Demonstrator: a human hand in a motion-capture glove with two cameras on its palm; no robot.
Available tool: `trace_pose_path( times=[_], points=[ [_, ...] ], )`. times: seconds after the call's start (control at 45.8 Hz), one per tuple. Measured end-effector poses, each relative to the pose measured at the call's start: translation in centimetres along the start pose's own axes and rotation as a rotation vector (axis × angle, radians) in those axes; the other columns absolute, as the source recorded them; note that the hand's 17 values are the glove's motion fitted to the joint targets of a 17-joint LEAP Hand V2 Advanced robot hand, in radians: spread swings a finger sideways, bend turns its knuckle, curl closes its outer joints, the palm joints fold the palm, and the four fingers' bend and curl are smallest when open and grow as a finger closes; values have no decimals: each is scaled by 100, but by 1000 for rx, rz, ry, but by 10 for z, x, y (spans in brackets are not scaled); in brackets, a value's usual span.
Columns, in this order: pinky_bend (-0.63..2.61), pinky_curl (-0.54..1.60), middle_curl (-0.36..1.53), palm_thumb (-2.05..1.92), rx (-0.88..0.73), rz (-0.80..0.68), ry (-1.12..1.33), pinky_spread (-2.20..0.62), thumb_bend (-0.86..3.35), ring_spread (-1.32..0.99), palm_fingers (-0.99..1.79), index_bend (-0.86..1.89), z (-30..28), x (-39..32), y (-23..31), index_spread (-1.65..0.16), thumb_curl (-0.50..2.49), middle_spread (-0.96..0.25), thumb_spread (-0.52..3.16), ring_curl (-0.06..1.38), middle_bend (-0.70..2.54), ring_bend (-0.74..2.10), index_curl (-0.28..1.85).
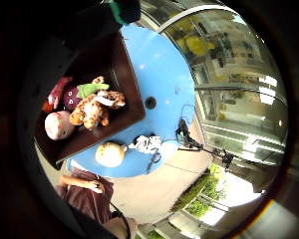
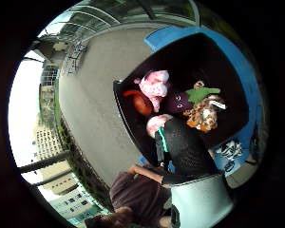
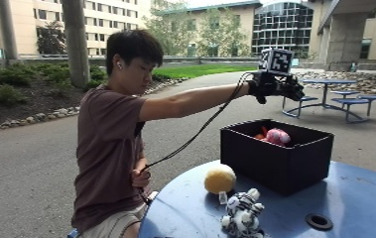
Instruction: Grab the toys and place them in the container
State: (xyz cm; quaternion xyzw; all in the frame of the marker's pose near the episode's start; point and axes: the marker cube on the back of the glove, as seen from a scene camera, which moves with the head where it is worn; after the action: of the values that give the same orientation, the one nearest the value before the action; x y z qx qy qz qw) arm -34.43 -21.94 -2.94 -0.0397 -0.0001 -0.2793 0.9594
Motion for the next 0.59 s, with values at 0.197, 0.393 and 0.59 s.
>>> trace_pose_path(
  times=[0.197,0.393,0.59],
  points=[
    [111,39,43,10,-15,60,-16,0,-1,-3,-42,-5,2,56,49,-16,72,1,126,32,14,64,32],
    [106,37,37,3,16,155,-71,2,-3,0,-38,-1,12,148,118,-18,59,-2,129,31,10,60,21],
    [103,36,32,0,-31,233,-79,3,-3,1,-36,2,54,230,177,-19,51,-1,128,30,11,54,16]
  ],
)
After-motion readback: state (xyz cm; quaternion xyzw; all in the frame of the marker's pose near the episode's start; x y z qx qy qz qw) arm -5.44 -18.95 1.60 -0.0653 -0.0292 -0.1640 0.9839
